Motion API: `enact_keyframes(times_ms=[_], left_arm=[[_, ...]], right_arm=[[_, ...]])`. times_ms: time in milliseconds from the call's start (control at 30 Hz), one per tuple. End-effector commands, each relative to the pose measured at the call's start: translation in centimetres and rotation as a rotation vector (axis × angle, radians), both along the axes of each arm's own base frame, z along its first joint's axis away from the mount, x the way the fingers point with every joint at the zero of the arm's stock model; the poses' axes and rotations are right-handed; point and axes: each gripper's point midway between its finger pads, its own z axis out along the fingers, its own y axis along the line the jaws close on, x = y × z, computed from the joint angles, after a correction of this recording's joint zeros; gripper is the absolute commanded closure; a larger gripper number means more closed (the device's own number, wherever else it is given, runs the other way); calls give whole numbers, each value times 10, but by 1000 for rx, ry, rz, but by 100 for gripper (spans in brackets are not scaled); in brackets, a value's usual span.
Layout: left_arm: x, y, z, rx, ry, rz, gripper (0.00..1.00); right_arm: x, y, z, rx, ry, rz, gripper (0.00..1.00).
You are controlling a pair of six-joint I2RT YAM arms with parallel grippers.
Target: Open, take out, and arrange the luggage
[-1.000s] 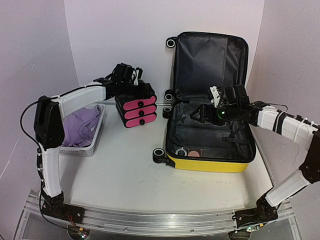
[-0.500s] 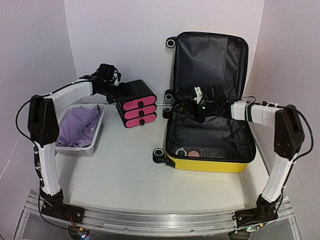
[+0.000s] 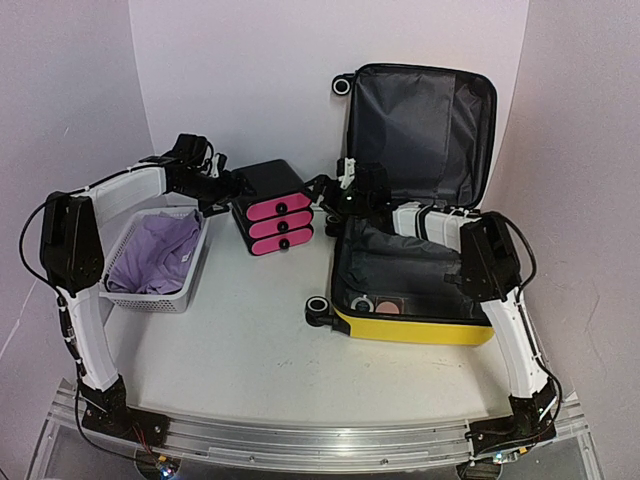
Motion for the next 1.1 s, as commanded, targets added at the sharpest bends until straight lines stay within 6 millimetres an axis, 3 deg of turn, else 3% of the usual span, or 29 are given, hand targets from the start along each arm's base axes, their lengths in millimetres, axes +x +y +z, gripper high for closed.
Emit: enact_keyframes(times_ms=[0, 67, 233, 367, 500, 733, 1067], left_arm=[[-1, 6, 30, -39, -98, -27, 5], [-3, 6, 30, -41, -105, -40, 5], [-3, 8, 27, -39, -101, -38, 4], [8, 15, 30, -90, -105, -16, 4], [17, 10, 34, -144, -107, -23, 3], [19, 4, 32, -193, -98, -30, 3], [30, 8, 24, -205, -89, -14, 3]], right_arm=[[22, 18, 18, 40, -91, -61, 3], [29, 23, 5, 14, -93, -74, 3], [37, 29, -3, 3, -99, -93, 3], [38, 28, -4, 0, -109, -104, 2], [42, 23, -6, -33, -138, -127, 2], [54, 28, 5, 7, -195, -132, 2], [49, 48, 12, 129, -266, -32, 2]])
